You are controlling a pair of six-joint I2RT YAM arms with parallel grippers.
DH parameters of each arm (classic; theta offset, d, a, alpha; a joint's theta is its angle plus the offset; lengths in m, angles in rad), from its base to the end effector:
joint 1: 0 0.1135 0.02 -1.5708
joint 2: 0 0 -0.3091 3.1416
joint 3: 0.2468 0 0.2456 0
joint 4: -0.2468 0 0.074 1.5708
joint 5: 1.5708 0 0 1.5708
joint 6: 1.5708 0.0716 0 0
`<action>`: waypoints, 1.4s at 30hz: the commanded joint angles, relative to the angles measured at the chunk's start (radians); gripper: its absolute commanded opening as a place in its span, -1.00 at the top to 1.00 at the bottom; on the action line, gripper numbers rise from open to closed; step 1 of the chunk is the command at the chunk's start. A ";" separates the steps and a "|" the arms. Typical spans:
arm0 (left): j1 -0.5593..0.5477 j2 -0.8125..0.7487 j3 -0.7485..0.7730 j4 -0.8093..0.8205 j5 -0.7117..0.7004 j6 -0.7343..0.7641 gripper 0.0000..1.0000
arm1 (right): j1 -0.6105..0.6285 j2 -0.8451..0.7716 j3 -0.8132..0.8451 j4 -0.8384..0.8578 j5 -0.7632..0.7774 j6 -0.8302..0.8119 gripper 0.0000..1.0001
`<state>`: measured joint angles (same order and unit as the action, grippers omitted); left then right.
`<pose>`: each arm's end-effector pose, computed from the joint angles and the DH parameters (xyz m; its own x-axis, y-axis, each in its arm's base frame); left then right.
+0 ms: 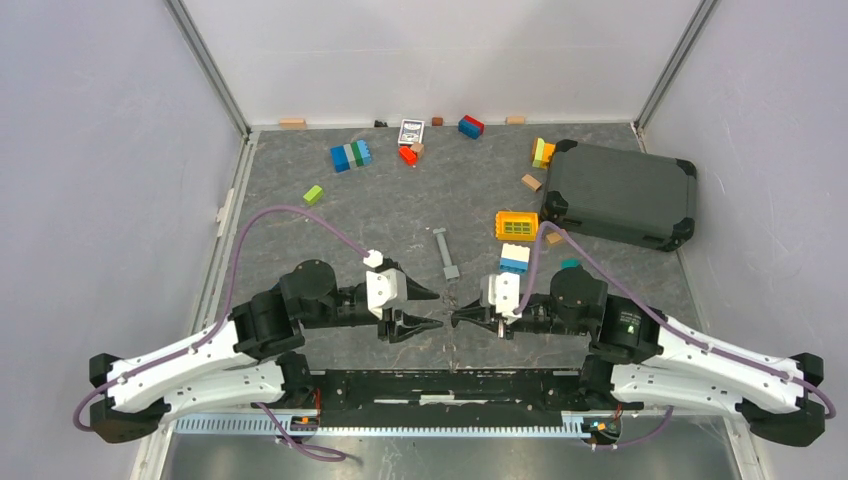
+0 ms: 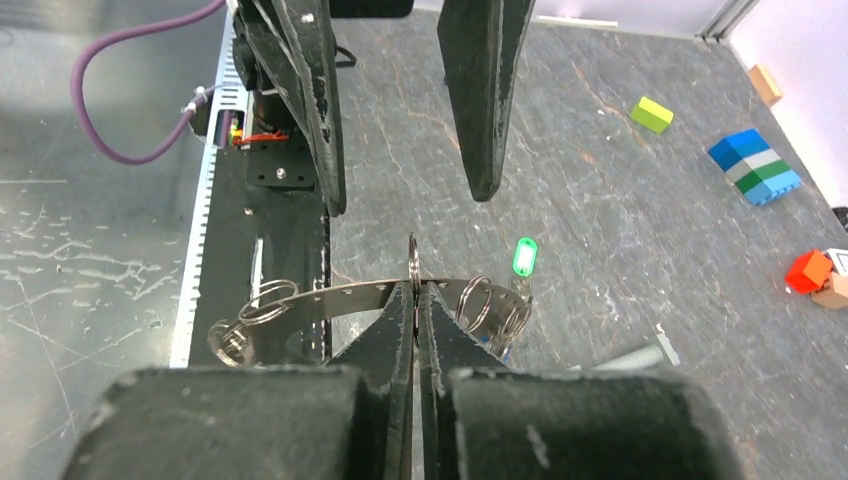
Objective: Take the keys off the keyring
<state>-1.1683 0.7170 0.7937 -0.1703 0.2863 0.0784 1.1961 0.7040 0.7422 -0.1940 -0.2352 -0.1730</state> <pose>0.0448 -0.1569 0.3814 0.0413 0.0949 -0.9946 0.9926 0.1100 0.0517 0.0438 0.1568 0.3603 0.1143 -0.1666 -0.9794 -0.9843 0.1147 -0.1344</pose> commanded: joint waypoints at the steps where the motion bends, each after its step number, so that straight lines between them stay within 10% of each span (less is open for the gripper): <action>1: 0.000 0.026 0.109 -0.146 -0.028 0.095 -0.07 | 0.002 0.049 0.136 -0.164 0.015 -0.047 1.00; 42: 0.000 0.163 0.157 -0.179 0.086 0.127 0.44 | 0.002 0.226 0.302 -0.288 -0.053 -0.022 1.00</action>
<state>-1.1683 0.8703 0.9066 -0.3523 0.3424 0.1619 1.1961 0.9348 0.9859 -0.5316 -0.2733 -0.2031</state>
